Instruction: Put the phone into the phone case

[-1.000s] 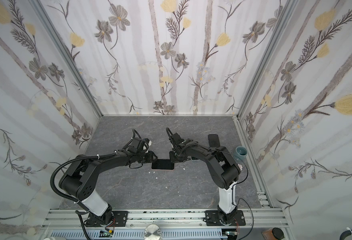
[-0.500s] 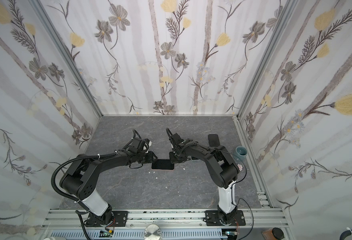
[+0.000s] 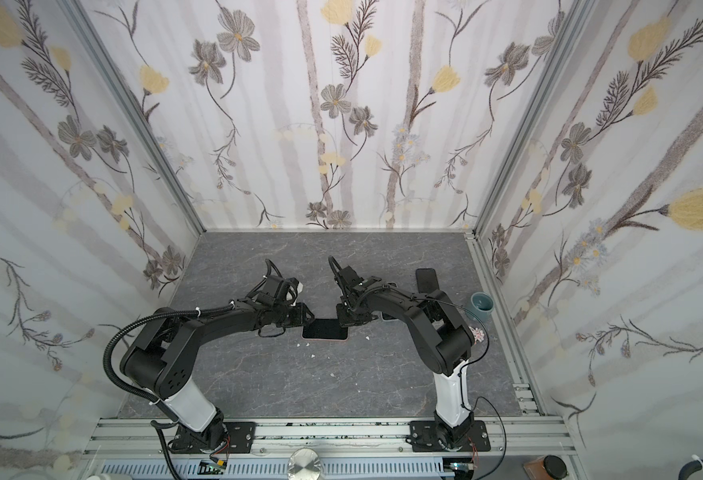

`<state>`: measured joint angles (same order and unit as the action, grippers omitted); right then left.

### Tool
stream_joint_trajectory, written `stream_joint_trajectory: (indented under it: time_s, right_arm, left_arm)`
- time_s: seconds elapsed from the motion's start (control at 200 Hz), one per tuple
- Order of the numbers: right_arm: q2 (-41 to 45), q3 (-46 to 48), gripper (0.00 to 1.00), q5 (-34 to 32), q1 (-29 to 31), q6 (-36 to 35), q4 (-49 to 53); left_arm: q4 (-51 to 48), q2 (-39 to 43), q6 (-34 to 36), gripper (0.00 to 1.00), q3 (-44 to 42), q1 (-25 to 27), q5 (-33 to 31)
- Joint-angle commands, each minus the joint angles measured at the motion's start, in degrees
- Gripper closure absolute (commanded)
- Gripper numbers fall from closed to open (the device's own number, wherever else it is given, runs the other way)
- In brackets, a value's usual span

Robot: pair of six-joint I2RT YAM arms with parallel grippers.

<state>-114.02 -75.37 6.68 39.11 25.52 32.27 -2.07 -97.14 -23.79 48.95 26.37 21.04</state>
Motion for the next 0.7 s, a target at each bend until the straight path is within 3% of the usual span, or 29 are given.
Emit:
stream_joint_trajectory:
  time_s: [0.0,0.694]
  right_arm:
    - [-5.87,1.52,0.87,-8.04,1.07,-0.24,4.67]
    - [-7.14,0.81,0.86,-9.20,2.10,-0.83,4.27]
  left_arm:
    - [-0.95,0.08,0.51,0.65,0.36,-0.08,-0.68]
    - [-0.80,0.99,0.86,0.65,0.36,-0.08,-1.16]
